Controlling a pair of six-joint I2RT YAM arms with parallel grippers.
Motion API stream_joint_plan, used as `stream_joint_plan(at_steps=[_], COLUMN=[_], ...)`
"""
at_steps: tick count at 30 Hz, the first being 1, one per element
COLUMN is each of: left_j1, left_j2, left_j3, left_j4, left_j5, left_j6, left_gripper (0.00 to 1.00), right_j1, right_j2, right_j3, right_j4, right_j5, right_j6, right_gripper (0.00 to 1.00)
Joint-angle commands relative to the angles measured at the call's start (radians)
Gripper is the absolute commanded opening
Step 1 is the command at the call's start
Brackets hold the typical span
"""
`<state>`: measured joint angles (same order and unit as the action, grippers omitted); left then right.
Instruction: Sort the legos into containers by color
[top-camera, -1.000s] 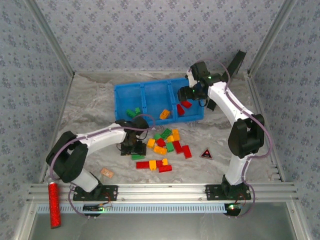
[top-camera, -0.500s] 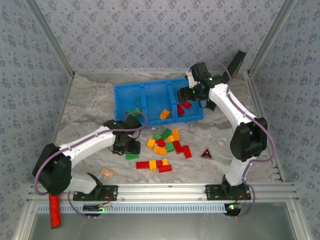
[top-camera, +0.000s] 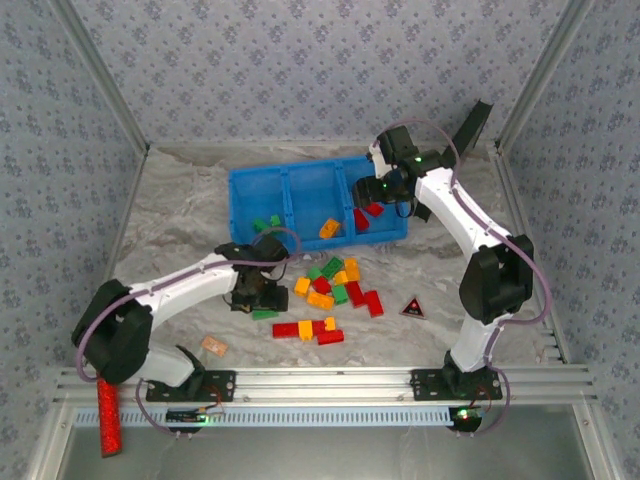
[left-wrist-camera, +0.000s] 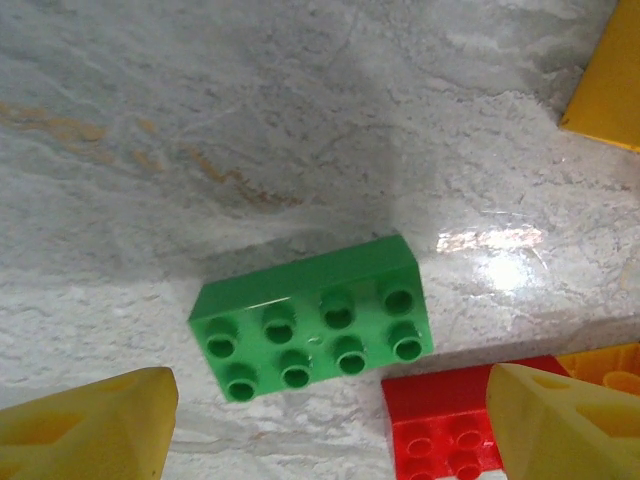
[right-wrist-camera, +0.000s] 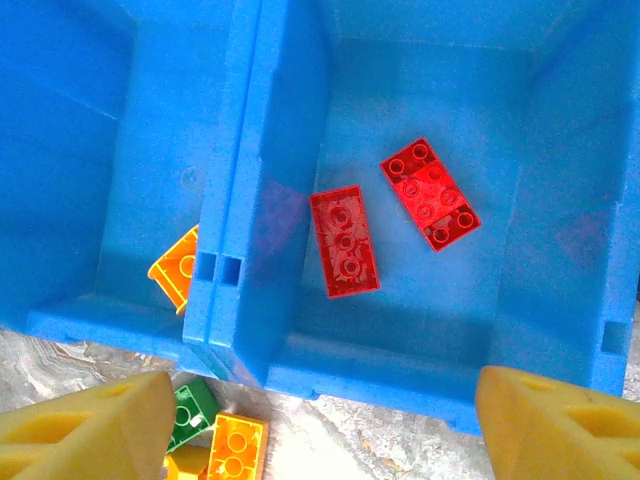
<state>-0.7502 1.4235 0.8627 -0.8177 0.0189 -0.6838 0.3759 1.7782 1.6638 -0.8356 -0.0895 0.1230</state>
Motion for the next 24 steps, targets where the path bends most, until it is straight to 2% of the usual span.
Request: stream_joint_plan(at_steps=[1,7,15,24], left_j1=[-0.017,-0.018,-0.018,-0.018], left_j2=[0.037,0.070,0.100,0.112], left_j3=[-0.008,-0.043,-0.073,-0.078], left_j4=[0.026,0.056,0.081,0.090], left_j5=[0.021,0.019,0.027,-0.006], left_j6=[-0.028,-0.058,-0.071,-0.078], left_gripper=[0.81,0.80,0.75,0.77], right_j1=[0.008,0.028,0.108,0.171], right_j2=[-0.045,-0.116,-0.222,-0.276], right_j3=[-0.018,-0.098,-0.218,-0.286], right_j4=[-0.028,-0.020,-0.020,-0.050], right_j5=[0.022,0.014,0.034,0.061], right_j6=[0.011,0.017,0.003,0.016], right_gripper=[0.81,0.81,0.80,0.79])
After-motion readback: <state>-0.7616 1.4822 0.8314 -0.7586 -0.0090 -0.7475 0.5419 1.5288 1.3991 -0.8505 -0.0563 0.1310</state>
